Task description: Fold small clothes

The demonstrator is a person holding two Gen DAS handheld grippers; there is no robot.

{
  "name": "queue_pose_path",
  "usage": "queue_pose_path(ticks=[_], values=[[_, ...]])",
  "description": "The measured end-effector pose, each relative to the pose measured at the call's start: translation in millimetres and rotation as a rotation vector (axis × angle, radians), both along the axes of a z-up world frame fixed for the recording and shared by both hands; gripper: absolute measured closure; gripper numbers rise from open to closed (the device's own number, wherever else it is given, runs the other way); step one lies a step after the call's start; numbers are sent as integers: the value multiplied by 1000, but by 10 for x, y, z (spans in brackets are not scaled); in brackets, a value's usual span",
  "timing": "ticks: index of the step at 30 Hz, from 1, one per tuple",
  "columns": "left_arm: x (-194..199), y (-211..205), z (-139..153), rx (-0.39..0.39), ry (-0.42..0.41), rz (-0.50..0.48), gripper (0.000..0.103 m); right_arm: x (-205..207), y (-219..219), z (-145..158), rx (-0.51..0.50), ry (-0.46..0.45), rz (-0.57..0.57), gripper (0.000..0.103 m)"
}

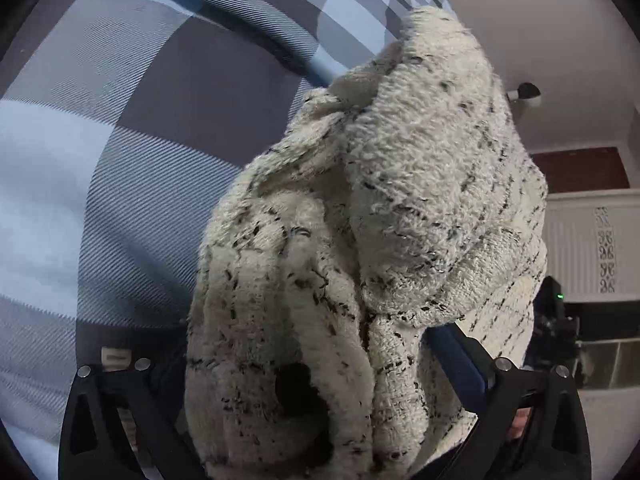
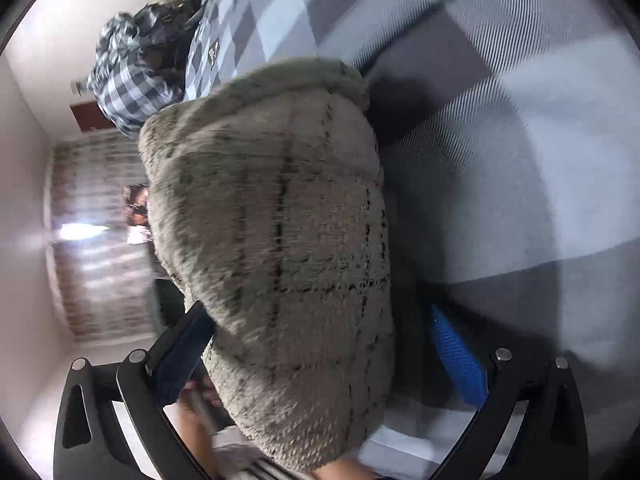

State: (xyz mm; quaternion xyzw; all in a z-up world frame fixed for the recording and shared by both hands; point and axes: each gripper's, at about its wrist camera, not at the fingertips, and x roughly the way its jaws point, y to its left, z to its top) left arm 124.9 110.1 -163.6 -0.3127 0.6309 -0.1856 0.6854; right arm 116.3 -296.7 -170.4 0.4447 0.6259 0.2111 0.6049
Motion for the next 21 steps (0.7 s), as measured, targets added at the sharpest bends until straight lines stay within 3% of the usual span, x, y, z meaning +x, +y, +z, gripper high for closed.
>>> queue_pose_path(ticks=[4, 5, 6, 8, 10, 12, 17, 21], values=[[29, -59, -4, 20, 10, -15, 0, -50, 31, -140, 125, 64, -19, 1], [40, -76, 9, 25, 11, -20, 6, -55, 45, -159, 146, 72, -16, 1], [45, -96, 33, 10, 11, -30, 20, -71, 30, -140, 157, 78, -10, 1], [43, -108, 88, 11, 18, -28, 30, -48, 52, -91, 140, 69, -2, 3], [18, -125, 166, 20, 9, -34, 44, -31, 50, 91, 87, -3, 8, 18], [-22, -128, 291, 29, -17, -20, 58, -53, 86, 298, 34, -69, 29, 25], [-142, -227, 830, 37, -177, 19, 62, -135, 120, 658, -10, -205, 24, 31], [62, -324, 1075, 16, -276, 39, 63, 87, 30, 1039, -32, -353, 5, 31]])
